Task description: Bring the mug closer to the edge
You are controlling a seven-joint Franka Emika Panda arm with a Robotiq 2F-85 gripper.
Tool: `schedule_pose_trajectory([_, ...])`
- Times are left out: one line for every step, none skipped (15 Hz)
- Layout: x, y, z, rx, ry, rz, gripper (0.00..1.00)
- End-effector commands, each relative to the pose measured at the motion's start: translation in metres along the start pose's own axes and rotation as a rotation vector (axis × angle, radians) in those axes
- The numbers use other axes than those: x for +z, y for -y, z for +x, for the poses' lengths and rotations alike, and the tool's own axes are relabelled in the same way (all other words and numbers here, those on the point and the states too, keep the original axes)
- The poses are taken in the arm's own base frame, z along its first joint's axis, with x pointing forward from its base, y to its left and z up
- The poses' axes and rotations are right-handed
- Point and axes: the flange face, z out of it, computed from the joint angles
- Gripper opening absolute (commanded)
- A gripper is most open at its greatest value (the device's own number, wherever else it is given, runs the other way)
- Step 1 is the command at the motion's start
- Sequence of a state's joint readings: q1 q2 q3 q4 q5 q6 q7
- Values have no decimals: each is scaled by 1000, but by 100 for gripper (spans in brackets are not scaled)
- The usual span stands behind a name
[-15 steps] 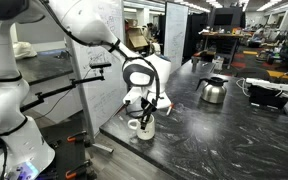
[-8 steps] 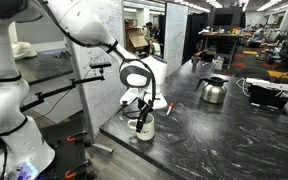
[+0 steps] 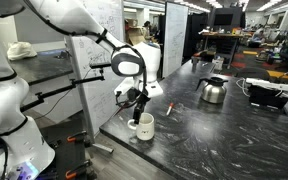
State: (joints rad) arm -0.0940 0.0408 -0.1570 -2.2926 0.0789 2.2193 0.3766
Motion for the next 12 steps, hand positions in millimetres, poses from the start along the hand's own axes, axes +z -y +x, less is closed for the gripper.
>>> schedule_pose_trajectory([-30, 6, -32, -43, -62, 13, 100])
schedule_pose_trajectory([-41, 12, -40, -76, -91, 7, 100])
schedule_pose_trajectory([-52, 20, -48, -105, -107, -12, 100])
schedule_pose_trajectory([-63, 28, -55, -136, -129, -22, 100])
schedule_pose_trajectory([-74, 35, -61, -162, -146, -29, 100])
schedule_pose_trajectory([-79, 38, -69, -185, -158, -37, 100])
schedule_pose_trajectory([-85, 43, -74, -201, -173, -41, 100])
schedule_pose_trajectory([-90, 47, -77, -215, -177, -50, 100])
schedule_pose_trajectory([-93, 51, -80, -223, -182, -52, 100])
schedule_pose_trajectory([-96, 52, -82, -231, -181, -51, 100])
schedule_pose_trajectory([-97, 54, -83, -237, -183, -48, 100])
schedule_pose_trajectory([-99, 57, -83, -240, -186, -46, 100])
